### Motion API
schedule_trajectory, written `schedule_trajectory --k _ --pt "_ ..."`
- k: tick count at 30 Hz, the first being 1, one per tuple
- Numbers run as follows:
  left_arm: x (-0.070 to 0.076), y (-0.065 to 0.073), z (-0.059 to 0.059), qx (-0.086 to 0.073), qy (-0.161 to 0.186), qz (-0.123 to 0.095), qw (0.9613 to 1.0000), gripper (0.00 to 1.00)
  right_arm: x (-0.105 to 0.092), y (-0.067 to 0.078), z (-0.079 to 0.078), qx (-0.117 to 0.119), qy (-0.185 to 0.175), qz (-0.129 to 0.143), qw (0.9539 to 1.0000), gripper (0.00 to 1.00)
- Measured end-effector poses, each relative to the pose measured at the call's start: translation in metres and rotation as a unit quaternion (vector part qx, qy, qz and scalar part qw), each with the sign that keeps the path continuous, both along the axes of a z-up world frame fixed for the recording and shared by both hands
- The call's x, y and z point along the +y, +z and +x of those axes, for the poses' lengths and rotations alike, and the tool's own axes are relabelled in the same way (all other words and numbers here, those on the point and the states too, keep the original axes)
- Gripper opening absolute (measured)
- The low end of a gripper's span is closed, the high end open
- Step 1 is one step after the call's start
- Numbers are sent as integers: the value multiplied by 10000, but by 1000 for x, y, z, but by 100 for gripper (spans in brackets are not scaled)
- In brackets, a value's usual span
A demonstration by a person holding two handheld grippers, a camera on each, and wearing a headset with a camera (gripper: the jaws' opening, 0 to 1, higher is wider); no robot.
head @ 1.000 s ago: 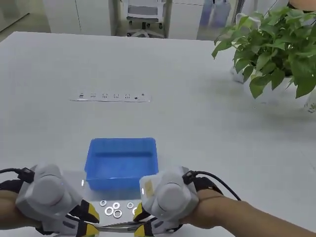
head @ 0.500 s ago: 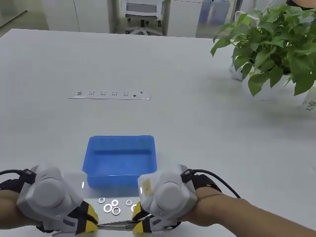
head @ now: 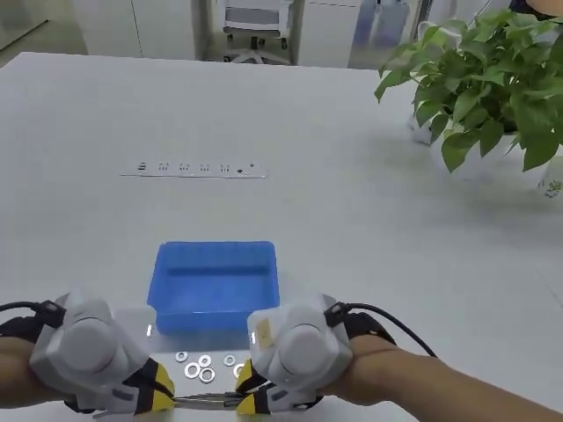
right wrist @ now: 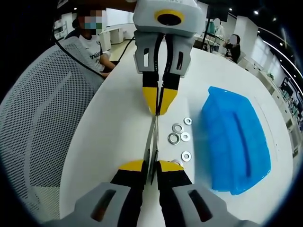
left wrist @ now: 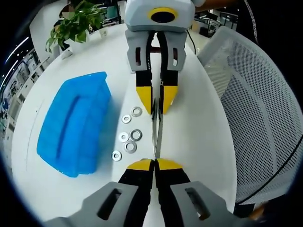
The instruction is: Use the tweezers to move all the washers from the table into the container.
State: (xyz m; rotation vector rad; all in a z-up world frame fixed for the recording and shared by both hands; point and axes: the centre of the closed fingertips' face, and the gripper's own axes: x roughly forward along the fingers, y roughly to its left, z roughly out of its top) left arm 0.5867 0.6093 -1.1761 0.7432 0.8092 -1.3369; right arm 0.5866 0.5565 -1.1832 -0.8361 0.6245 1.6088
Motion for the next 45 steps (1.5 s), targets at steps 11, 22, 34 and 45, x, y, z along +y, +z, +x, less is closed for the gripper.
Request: schedule_trajectory --k 11,22,34,45 --pt "-4 22 2 -203 -175 83 9996 5 -2 0 0 -62 -45 -27 10000 12" --pt "-15 47 3 -375 -291 13 9989 5 -5 1 0 -53 -236 37 9997 13" --pt "-31 69 3 -453 -329 -286 9980 5 -4 5 2 -86 -367 188 9991 11" --pt "-44 90 4 -580 -391 -515 9962 5 -3 14 4 -149 -469 358 9981 10"
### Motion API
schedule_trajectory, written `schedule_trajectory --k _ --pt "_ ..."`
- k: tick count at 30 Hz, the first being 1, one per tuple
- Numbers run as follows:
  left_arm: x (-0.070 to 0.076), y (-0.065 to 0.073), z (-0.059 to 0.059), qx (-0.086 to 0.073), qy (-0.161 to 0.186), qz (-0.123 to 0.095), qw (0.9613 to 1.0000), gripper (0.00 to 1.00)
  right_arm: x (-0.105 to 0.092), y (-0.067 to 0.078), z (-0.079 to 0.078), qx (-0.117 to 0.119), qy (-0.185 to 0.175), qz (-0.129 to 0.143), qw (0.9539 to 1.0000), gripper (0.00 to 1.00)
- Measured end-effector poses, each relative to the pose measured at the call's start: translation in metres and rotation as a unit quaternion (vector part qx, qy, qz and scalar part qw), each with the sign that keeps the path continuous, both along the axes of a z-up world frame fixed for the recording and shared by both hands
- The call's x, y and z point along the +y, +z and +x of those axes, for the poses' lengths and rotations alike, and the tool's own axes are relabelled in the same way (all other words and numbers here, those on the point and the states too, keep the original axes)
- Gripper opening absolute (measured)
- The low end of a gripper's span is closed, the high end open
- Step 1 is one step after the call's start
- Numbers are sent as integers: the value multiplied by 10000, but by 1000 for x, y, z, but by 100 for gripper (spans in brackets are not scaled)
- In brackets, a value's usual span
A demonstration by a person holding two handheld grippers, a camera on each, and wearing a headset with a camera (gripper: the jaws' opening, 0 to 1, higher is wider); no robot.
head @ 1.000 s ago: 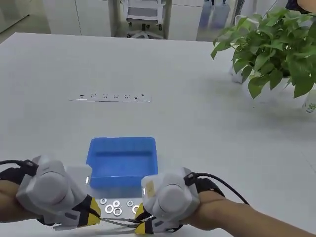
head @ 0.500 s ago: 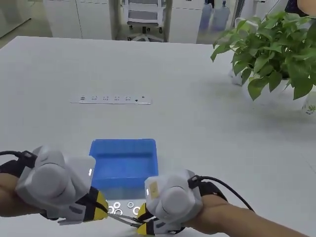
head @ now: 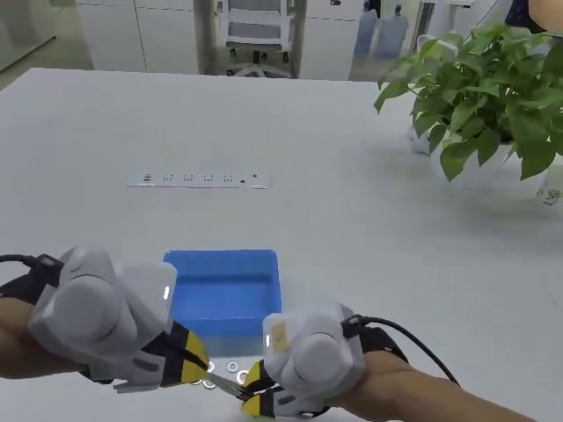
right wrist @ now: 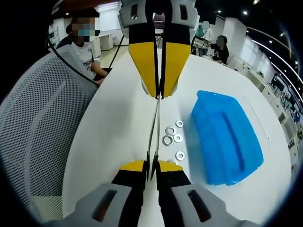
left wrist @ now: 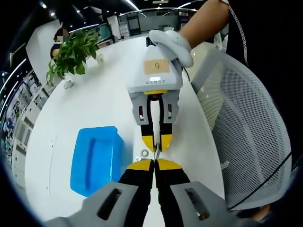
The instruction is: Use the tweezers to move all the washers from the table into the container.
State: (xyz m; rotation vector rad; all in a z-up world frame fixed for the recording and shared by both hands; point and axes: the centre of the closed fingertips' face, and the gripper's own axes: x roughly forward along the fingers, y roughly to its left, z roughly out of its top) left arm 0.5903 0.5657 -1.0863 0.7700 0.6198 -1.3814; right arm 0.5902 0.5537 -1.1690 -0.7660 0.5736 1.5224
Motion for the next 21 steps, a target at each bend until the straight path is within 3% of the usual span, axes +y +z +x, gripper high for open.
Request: schedule_trajectory --k 13,21 --pt "-16 22 4 -138 -77 -240 9996 5 8 12 3 186 -359 494 9980 8" --pt "-25 21 3 -136 -126 -296 9994 5 11 11 1 297 -502 618 9964 9"
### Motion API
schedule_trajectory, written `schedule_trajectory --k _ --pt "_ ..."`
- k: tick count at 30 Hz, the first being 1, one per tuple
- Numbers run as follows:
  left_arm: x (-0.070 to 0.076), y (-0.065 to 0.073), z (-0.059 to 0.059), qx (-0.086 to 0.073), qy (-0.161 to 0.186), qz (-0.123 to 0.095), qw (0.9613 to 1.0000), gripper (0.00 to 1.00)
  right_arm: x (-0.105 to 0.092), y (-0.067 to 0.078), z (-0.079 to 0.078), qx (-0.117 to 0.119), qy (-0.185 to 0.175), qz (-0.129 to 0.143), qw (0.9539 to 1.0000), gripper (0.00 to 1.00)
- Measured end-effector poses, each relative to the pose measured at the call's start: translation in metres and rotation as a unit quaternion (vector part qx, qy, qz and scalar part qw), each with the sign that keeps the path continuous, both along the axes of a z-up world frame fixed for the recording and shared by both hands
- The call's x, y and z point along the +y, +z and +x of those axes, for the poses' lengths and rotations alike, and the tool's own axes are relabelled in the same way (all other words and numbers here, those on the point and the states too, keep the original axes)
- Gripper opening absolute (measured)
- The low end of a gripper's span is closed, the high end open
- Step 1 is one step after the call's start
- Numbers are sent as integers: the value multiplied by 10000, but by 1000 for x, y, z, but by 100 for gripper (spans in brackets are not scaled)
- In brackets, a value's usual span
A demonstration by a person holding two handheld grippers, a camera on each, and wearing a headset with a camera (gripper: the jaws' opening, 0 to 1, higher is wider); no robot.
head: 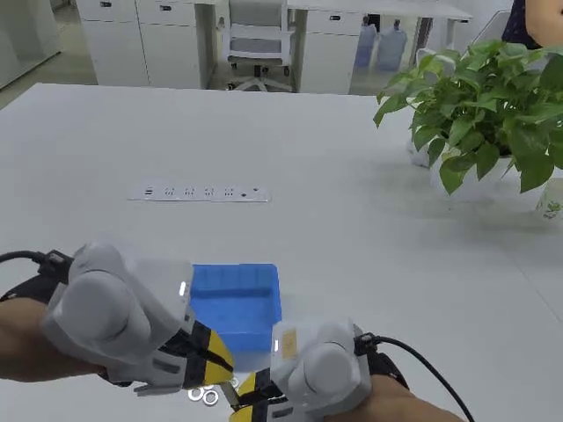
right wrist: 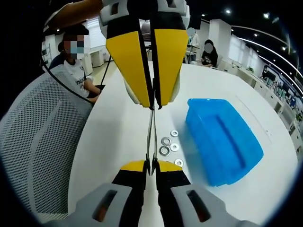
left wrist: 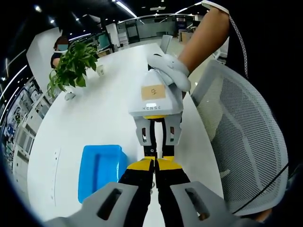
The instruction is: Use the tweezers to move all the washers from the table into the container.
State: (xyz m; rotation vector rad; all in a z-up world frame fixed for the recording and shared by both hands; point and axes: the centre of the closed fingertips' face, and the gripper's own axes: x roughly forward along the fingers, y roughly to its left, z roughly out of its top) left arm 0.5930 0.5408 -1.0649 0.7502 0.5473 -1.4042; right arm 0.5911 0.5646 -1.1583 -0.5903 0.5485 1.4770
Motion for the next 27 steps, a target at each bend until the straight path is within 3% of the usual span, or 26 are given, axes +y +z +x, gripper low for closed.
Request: schedule_trajectory --k 6,16,24,27 --pt "0 -5 -1 -6 -41 86 10000 5 -3 -4 -2 -44 -19 -51 10000 10" --pt "-3 -8 -4 16 -58 52 10000 5 -5 -6 -2 -49 -72 -47 10000 11" --pt "-4 -8 -4 54 -13 -26 10000 5 1 3 -2 -34 -136 259 9996 14" --pt "-5 -8 -3 79 3 -54 10000 5 1 3 -1 -59 -129 249 9996 12"
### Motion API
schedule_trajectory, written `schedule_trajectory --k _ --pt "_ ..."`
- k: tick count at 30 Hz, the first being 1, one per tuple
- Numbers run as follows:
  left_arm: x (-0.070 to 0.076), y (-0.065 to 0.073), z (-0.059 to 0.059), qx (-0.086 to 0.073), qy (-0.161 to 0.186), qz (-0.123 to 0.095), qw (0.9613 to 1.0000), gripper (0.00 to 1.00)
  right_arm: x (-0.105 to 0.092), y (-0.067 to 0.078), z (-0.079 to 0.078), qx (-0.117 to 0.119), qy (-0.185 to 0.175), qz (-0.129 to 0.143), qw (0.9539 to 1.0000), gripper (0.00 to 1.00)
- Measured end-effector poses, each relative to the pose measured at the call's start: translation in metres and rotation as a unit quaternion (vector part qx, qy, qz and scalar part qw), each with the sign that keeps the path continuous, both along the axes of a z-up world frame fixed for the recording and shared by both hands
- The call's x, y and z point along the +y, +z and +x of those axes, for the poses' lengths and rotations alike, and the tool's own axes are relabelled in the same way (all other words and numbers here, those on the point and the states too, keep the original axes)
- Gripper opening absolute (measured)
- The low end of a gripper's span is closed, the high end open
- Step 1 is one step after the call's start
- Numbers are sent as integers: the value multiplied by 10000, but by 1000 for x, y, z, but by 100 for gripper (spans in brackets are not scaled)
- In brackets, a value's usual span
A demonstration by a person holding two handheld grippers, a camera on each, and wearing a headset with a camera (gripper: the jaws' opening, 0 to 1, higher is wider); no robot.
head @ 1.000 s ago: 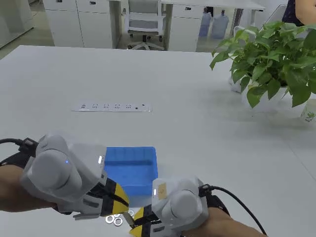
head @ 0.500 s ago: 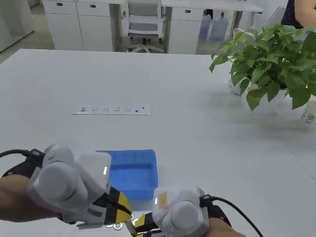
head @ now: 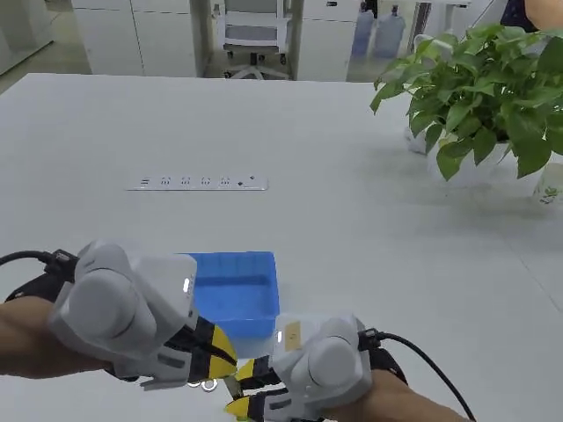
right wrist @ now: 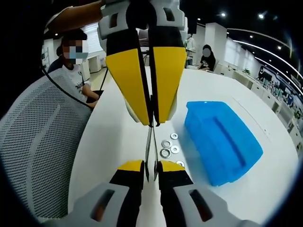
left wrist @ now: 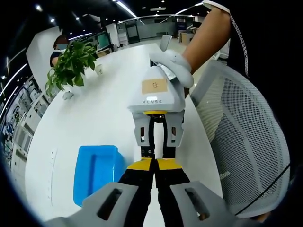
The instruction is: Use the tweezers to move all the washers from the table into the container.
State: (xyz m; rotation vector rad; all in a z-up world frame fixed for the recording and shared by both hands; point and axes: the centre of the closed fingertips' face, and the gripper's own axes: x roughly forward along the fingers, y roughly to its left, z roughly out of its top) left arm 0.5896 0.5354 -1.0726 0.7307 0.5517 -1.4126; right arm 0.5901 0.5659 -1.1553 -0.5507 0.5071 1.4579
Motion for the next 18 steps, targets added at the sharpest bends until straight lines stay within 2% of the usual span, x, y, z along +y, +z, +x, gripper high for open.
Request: schedule_trajectory --k 4,7,9,11,18 --pt "-2 -1 -1 31 -6 -68 10000 5 -1 0 -2 8 40 -11 10000 11" --pt "0 -13 -5 90 -42 62 9999 6 -1 -1 -4 -3 50 -16 10000 10" --pt "-1 -15 -6 107 -13 4 9999 6 -1 -1 -4 -41 67 -33 10000 10" --pt "-2 -13 -6 149 34 -70 9999 6 -2 -1 -4 -42 60 -32 10000 10" --pt "-3 -9 -4 68 -5 -66 10000 6 -2 2 -1 -135 50 -23 9999 11"
